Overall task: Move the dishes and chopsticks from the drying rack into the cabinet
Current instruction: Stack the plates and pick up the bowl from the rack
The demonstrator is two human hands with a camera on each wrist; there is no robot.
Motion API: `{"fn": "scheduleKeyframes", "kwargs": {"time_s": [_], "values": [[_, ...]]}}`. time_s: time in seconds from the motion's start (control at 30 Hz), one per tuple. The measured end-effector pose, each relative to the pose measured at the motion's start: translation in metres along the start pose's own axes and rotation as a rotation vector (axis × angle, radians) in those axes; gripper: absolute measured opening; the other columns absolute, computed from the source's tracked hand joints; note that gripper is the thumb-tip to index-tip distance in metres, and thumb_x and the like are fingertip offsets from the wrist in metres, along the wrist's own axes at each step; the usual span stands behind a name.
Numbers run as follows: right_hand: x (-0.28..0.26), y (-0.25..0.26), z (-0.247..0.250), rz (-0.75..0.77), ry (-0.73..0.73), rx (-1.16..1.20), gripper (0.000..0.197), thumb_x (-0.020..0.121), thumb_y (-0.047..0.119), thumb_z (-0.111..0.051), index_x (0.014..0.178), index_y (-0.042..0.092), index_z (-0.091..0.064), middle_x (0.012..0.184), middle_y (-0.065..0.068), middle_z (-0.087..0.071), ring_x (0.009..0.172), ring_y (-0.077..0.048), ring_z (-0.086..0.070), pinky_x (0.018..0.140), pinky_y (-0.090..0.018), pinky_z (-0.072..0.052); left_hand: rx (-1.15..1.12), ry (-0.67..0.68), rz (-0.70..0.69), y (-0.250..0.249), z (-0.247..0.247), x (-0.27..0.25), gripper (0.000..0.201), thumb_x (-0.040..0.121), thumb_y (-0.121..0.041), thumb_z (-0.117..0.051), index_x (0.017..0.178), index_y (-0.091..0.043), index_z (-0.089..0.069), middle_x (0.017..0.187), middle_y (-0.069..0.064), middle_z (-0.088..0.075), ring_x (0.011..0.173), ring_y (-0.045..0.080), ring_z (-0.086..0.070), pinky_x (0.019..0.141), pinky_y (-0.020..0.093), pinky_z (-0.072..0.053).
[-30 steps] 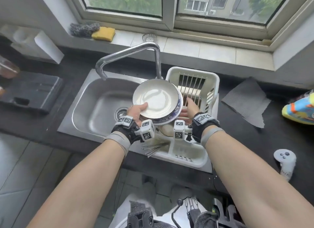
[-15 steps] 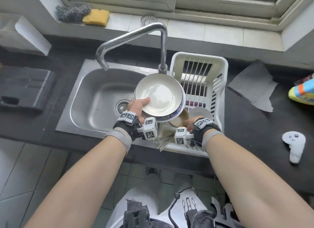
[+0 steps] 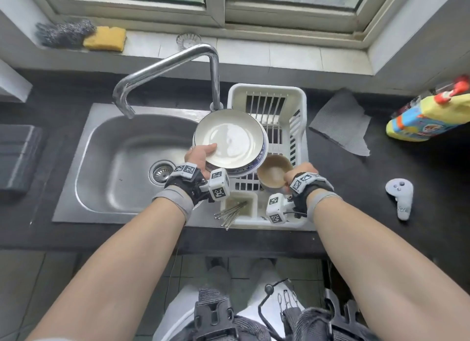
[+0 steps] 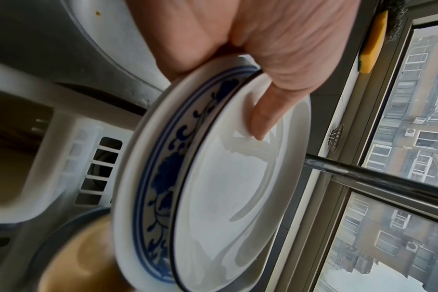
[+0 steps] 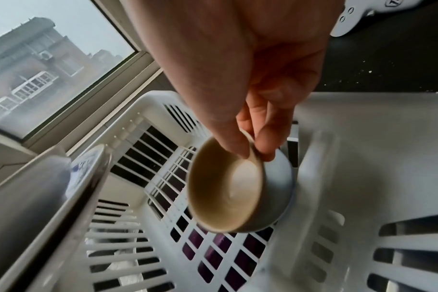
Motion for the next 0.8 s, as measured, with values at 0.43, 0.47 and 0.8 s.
{"fn": "scheduleKeyframes", "kwargs": {"time_s": [0.43,0.47,0.8], "values": [[0.011,0.045,0.011,0.262,-0.015,-0.247,0.026,0.089,0.016,-0.064,0.114,0.020,-0.069,0.109,-0.009,-0.071,0.095,-0.033,-0.067,0.085,-0.037,-0.056,-0.016,-0.007,0.036,0.009,-0.009,0.013,0.065,0.067,-0.006,-0.080,0.129,-0.006,-0.060,0.119,0.026,-0.074,0.097,0.053,-0.073,0.082,0.080,-0.050],[0.014,0.046,0.004,0.277,0.014,-0.296,0.027,0.089,0.015,-0.062,0.114,0.018,-0.069,0.105,-0.009,-0.071,0.089,-0.033,-0.066,0.082,-0.036,-0.057,-0.012,-0.020,0.040,0.009,-0.007,0.015,0.065,0.068,-0.007,-0.080,0.129,-0.007,-0.059,0.119,0.026,-0.074,0.097,0.053,-0.073,0.082,0.080,-0.050],[0.029,0.052,-0.010,0.389,0.142,-0.653,0.004,0.090,0.005,-0.055,0.089,0.007,-0.059,0.077,-0.012,-0.056,0.076,-0.033,-0.059,0.071,-0.036,-0.050,0.000,-0.050,0.041,0.011,-0.003,0.007,0.050,0.081,-0.008,-0.072,0.130,0.001,-0.061,0.116,0.029,-0.074,0.098,0.052,-0.073,0.082,0.067,-0.057]]}}
Point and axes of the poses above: each hand's wrist, its own x-axis towards the middle knuckle, its own z-axis out of the back of the hand, y = z × x, the point moved 5 cm from there along x, towards the middle knuckle
